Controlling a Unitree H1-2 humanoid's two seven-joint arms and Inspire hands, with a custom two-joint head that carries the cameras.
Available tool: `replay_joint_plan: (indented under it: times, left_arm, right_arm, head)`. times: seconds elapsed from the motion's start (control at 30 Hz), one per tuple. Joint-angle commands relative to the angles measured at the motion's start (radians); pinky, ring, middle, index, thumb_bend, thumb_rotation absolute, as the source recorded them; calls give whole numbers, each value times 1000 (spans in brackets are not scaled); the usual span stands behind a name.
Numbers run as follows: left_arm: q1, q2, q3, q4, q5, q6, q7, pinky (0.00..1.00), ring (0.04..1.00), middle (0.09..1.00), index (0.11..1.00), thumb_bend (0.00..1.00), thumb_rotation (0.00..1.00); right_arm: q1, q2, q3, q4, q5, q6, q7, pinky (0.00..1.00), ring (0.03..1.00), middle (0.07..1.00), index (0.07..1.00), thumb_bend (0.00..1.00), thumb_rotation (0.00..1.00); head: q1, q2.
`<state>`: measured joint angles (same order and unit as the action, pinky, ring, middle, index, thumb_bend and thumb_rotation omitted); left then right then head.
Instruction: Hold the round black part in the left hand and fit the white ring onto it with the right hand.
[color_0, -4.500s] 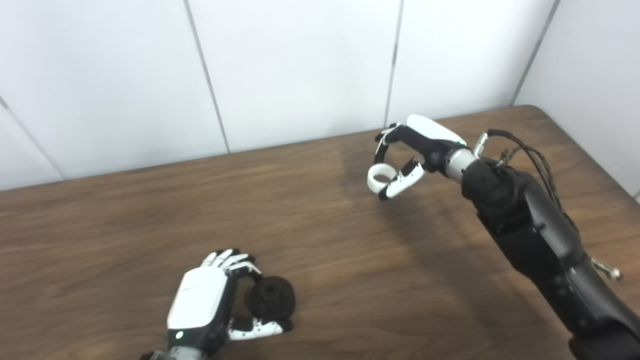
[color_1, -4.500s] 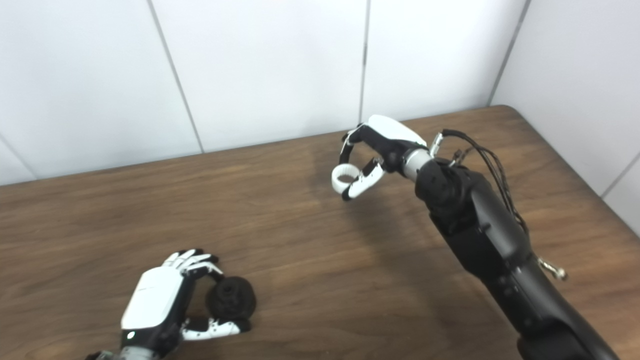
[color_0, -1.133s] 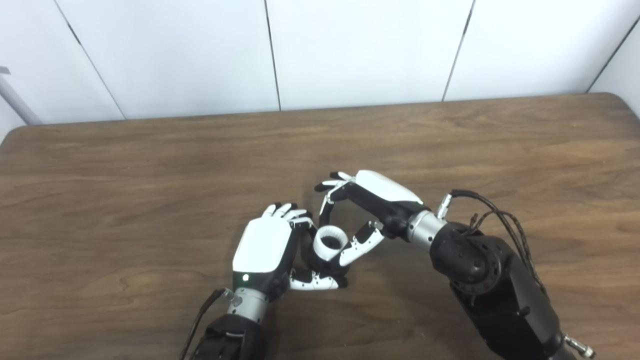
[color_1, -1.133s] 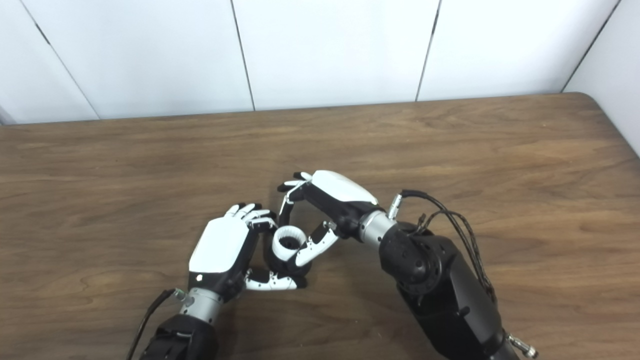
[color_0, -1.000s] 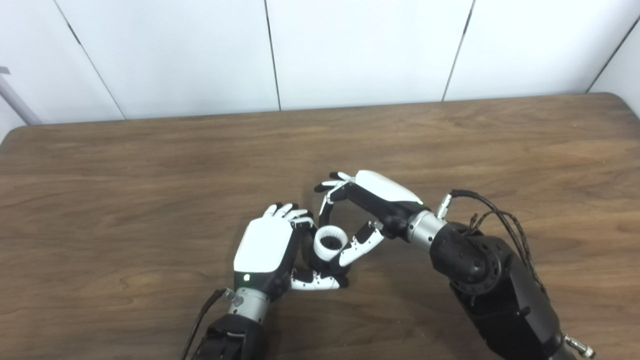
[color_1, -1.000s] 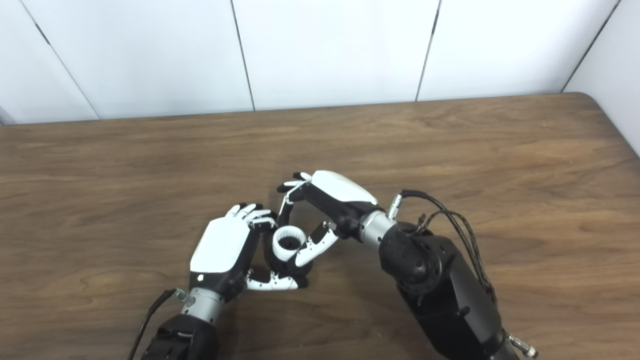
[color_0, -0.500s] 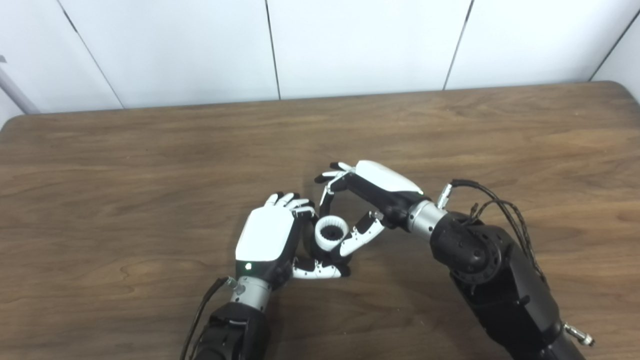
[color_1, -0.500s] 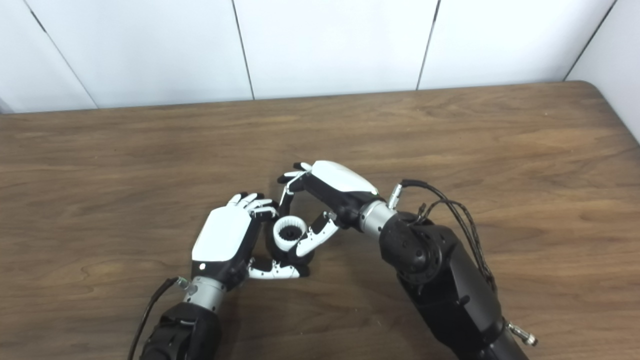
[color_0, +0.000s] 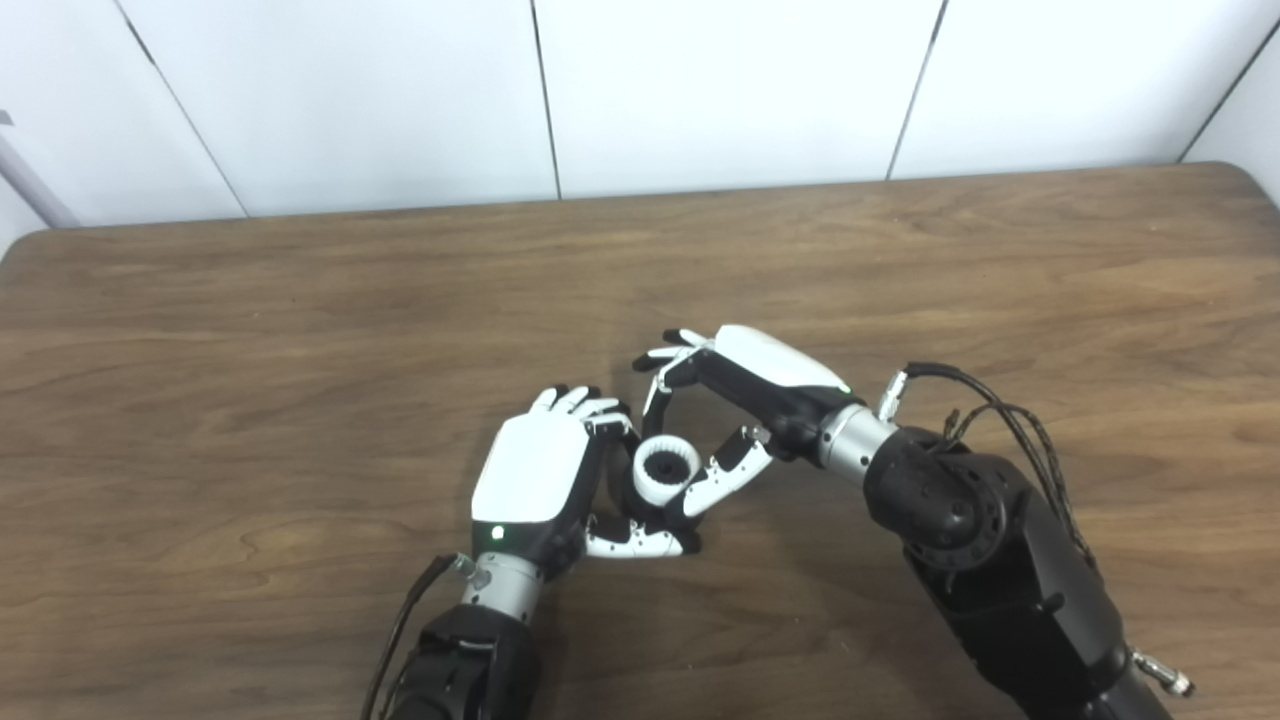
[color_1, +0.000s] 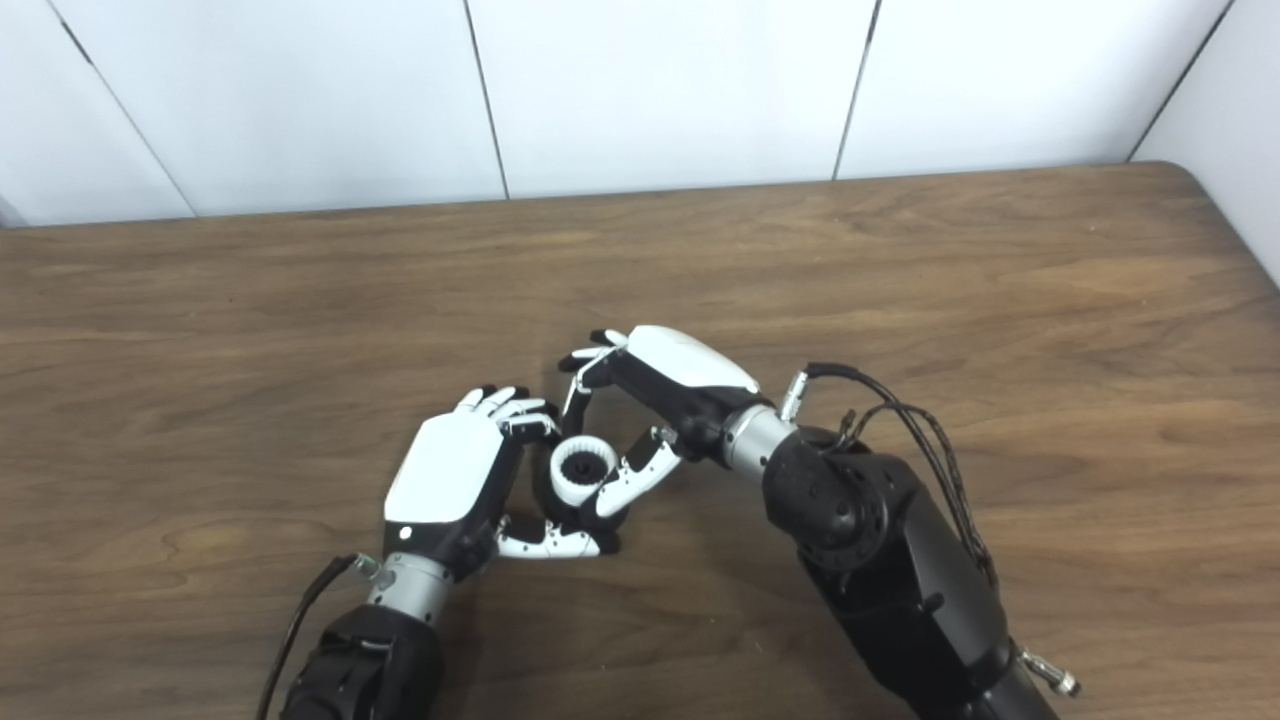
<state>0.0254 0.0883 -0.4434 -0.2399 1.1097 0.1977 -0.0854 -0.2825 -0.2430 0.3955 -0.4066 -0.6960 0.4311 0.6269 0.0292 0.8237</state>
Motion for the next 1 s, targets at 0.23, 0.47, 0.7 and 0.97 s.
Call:
replay_joint_plan:
  times: [0.23, 0.47, 0.7, 0.97]
  left_arm:
    - [-15, -4, -5, -11, 12, -2, -4, 941, 891, 799, 485, 524, 54]
    - [-17, -4, -6, -8, 14, -3, -1, 936, 889, 800, 485, 524, 53]
    - [-18, -4, -4, -7, 15, -1, -2, 938, 893, 801, 485, 524, 53]
    - [-19, -3, -3, -4, 10, -5, 5, 939, 893, 799, 484, 524, 54]
  right_arm:
    - [-20, -19, 7, -13, -18, -28, -26, 1000, 997, 888, 490, 525, 144]
    - [-25, -21, 4, -18, -25, -31, -29, 1000, 1000, 911, 636, 917, 236]
    - [-28, -21, 2, -16, -35, -35, -41, 1000, 1000, 946, 695, 1000, 287]
    - [-35, -28, -7, -22, -33, -28, -37, 1000, 1000, 936, 675, 1000, 275]
  head:
    - [1, 0]
    - [-3, 2]
    - [-5, 2]
    - [-6, 7]
